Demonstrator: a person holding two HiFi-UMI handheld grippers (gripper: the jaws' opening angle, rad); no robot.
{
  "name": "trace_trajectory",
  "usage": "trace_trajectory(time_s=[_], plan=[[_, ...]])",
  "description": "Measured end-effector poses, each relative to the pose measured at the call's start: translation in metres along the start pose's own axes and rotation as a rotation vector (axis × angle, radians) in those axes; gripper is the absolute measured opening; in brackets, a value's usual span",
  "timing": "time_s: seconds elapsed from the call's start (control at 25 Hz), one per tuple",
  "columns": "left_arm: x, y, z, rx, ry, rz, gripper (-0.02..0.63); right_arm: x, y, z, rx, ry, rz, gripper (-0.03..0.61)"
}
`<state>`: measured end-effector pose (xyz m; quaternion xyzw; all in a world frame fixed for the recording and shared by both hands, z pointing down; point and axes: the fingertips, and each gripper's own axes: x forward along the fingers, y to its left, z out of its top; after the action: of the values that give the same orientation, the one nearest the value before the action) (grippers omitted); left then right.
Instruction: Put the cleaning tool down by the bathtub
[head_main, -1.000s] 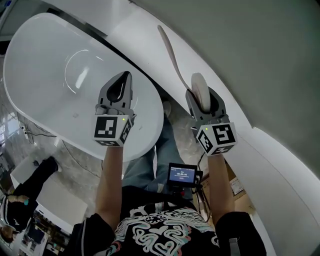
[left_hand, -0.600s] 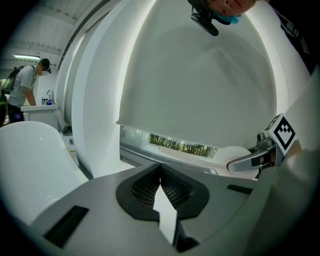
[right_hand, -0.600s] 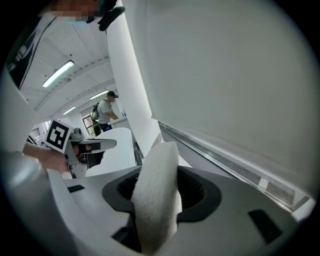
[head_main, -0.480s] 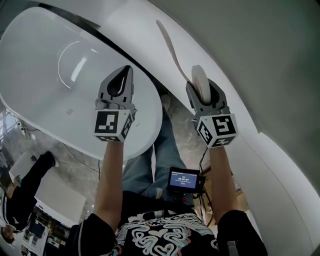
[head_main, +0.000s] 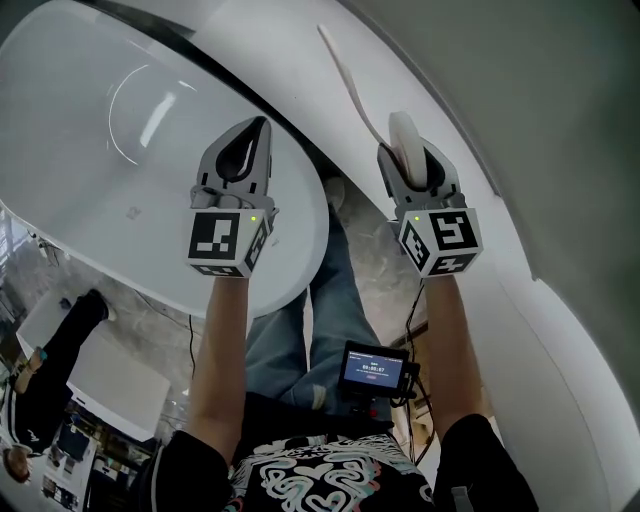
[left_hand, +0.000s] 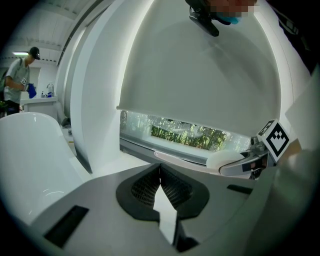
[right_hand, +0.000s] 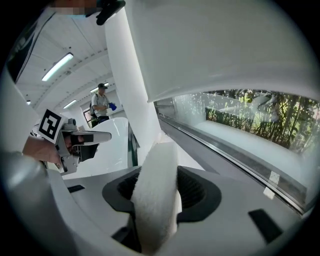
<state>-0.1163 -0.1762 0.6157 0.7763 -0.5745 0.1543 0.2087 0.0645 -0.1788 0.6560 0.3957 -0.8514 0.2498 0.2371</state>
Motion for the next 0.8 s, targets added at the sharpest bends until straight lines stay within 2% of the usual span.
trace_trajectory(time_s=[0.8], plan=[[0.037,0.002,-0.045,-0.039,0.043,0.02,0.017,0.059,-0.032,-0.055,-0.068,0.106,0.016,0.21]])
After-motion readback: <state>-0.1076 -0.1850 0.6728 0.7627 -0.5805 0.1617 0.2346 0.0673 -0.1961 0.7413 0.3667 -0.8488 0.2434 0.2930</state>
